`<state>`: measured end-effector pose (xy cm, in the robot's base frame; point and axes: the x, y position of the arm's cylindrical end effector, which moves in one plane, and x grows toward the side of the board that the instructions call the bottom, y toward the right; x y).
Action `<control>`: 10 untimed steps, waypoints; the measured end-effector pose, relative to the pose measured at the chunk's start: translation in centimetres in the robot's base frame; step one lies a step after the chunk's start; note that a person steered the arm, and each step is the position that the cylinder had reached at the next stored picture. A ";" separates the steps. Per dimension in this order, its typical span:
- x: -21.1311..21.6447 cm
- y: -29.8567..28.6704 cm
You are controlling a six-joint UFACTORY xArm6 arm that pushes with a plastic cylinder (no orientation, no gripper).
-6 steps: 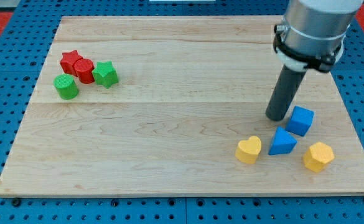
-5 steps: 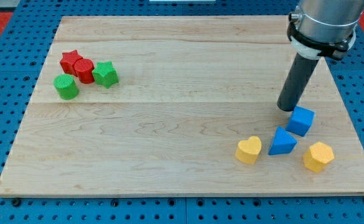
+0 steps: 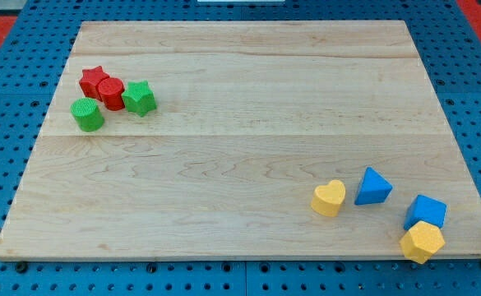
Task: Slide the yellow hexagon closer to the yellow heart
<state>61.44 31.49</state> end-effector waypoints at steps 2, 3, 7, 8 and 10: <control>0.3 -1.0; 0.4 -2.8; 0.5 -21.3; 0.5 -25.8; -0.6 -35.6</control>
